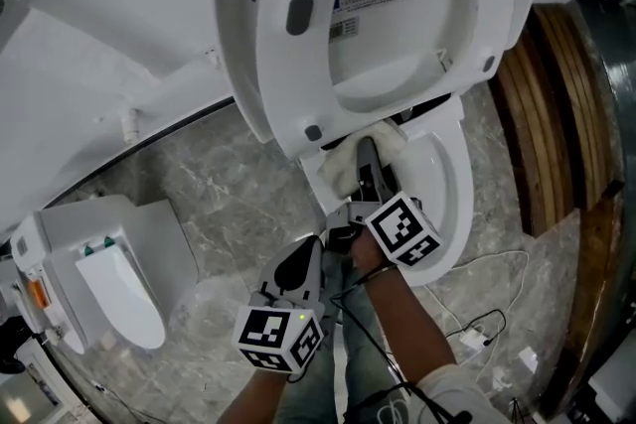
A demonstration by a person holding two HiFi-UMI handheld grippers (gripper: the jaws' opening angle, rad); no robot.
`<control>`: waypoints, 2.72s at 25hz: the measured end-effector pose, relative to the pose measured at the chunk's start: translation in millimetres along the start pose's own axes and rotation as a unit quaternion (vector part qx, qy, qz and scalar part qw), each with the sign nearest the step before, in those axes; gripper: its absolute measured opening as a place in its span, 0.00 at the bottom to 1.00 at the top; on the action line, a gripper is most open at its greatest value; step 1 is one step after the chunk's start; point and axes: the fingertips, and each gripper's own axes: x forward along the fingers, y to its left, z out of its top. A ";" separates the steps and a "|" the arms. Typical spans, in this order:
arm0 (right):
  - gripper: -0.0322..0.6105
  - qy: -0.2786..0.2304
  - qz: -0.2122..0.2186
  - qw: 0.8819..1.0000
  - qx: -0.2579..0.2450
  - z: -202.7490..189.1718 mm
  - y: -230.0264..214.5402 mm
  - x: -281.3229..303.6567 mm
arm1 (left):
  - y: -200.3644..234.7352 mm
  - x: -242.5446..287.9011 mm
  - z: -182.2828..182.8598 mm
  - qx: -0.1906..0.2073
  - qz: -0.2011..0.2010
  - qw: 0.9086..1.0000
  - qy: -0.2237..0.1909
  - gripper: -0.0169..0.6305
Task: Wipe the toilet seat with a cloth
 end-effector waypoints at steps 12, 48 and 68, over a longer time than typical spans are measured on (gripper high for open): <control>0.21 -0.006 -0.019 1.000 0.021 -19.1 36.0 -12.2 | 36.0 -33.0 27.8 -0.015 0.037 0.999 -0.033 0.02; 0.21 -0.031 0.058 0.997 0.038 64.5 205.0 -9.5 | 7.7 -73.1 147.2 -0.007 0.044 0.993 -0.111 0.02; 0.21 -0.045 0.063 0.994 0.071 105.2 251.4 -11.2 | -25.8 -80.6 194.4 -0.006 -0.006 0.993 -0.121 0.02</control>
